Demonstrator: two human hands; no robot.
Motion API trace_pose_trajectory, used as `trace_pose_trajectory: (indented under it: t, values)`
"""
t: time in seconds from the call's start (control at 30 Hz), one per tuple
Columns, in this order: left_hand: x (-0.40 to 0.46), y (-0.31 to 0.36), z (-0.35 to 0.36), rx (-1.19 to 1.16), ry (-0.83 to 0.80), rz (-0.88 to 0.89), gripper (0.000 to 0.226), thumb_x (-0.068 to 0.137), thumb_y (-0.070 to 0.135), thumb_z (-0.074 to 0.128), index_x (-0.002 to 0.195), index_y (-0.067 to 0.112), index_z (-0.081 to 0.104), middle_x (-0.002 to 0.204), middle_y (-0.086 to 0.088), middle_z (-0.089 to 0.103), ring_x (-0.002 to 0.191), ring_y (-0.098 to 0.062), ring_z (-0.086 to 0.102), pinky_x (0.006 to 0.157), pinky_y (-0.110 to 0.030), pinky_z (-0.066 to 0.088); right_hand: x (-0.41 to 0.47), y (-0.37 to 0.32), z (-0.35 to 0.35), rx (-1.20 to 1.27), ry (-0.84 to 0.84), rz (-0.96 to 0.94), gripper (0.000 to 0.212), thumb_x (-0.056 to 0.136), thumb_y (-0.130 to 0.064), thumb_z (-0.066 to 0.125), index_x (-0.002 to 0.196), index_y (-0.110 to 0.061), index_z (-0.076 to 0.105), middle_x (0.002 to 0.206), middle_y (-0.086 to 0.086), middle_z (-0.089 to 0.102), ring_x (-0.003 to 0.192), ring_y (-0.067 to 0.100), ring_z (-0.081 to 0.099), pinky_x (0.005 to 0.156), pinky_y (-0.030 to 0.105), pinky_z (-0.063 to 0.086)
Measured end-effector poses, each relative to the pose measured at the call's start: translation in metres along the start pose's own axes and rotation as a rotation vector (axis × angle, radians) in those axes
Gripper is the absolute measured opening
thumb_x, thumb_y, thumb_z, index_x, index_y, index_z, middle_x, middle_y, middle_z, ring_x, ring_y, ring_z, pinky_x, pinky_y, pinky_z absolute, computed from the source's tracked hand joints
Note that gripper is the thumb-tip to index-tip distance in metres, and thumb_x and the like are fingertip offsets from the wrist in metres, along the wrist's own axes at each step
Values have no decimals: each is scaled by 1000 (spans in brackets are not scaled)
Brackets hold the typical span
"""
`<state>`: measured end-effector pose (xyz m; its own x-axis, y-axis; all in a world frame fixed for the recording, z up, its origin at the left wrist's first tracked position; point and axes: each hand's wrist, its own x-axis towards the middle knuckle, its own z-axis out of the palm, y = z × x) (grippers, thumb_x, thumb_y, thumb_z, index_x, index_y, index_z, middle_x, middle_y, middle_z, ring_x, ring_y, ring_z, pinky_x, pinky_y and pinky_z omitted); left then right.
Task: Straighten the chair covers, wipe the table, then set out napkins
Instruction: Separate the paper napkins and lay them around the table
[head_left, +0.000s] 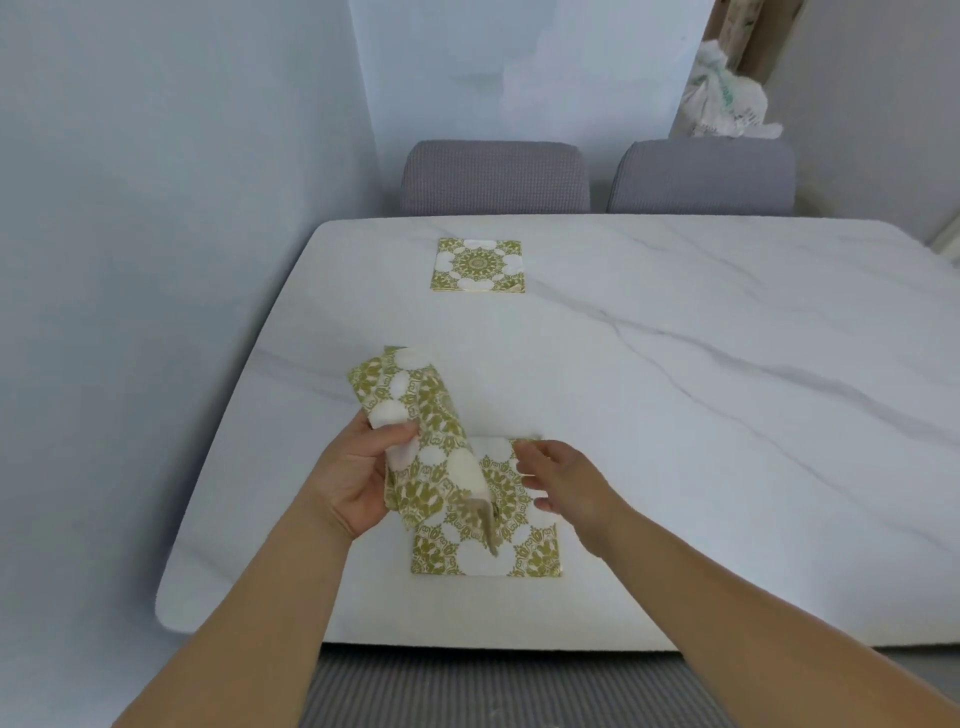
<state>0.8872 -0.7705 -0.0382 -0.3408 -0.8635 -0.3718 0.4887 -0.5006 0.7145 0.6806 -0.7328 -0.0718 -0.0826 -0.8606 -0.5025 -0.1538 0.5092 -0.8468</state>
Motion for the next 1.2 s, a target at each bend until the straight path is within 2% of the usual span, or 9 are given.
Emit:
trace_pose_trajectory:
  t: [0.13, 0.23, 0.33, 0.47, 0.53, 0.83, 0.93, 1.07, 1.2]
  values:
    - [6, -5, 23, 105, -107, -94, 44, 74, 3, 57, 117, 10, 60, 98, -11, 72, 82, -25, 71, 67, -39, 59, -7, -11, -2, 352, -166, 184, 51, 89, -56, 49, 113, -13, 62, 100, 3, 67, 86, 19, 64, 71, 29, 53]
    - [12, -12, 37, 145, -137, -138, 48, 76, 6, 58, 123, 8, 57, 105, -15, 70, 87, -28, 70, 69, -41, 59, -9, -7, -9, 525, -167, 160, 49, 86, -47, 60, 113, -7, 65, 107, 8, 71, 97, 23, 67, 83, 35, 54]
    - [19, -19, 51, 169, -130, -172, 51, 80, 14, 63, 129, 7, 54, 125, -21, 60, 107, -35, 62, 82, -47, 56, -12, -1, -24, 628, -108, 98, 53, 76, -30, 74, 118, -2, 61, 109, 13, 70, 102, 29, 67, 92, 44, 52]
    - [27, -32, 71, 224, -92, -230, 40, 91, 30, 51, 126, 10, 57, 120, -17, 65, 104, -32, 65, 79, -43, 56, -19, 5, -67, 672, 85, 41, 44, 77, -12, 75, 118, -5, 59, 102, 15, 72, 93, 33, 69, 81, 50, 56]
    - [33, -42, 85, 258, -56, -217, 41, 94, 31, 49, 128, 9, 55, 120, -16, 65, 107, -32, 63, 87, -45, 51, -20, 9, -96, 699, 143, -3, 40, 79, -9, 73, 116, -11, 60, 100, 15, 72, 90, 34, 70, 81, 52, 55]
    - [52, -127, 192, 358, -10, -131, 35, 95, 20, 50, 127, 9, 55, 120, -14, 65, 107, -29, 64, 81, -41, 54, -37, 42, -228, 622, 259, -191, 29, 86, -17, 67, 115, -21, 63, 101, 9, 71, 92, 27, 68, 80, 41, 56]
    - [55, -165, 229, 345, 31, -100, 24, 94, 13, 51, 116, 13, 61, 116, -13, 67, 101, -28, 66, 77, -41, 52, -50, 58, -276, 719, 243, -124, 31, 91, -26, 61, 121, -18, 58, 105, 8, 70, 93, 24, 68, 78, 39, 56]
    - [52, -204, 267, 327, 51, -108, 20, 94, 10, 49, 108, 16, 63, 112, -13, 67, 97, -30, 66, 79, -43, 52, -71, 72, -329, 808, 81, 27, 26, 91, -20, 60, 108, -2, 65, 98, 13, 73, 86, 27, 71, 72, 39, 56]
    - [53, -217, 292, 391, 56, -118, 20, 95, 11, 49, 107, 17, 64, 111, -12, 68, 98, -30, 65, 78, -44, 52, -80, 84, -359, 727, 58, 55, 37, 83, -18, 68, 114, 1, 62, 112, 19, 68, 102, 37, 65, 87, 50, 53]
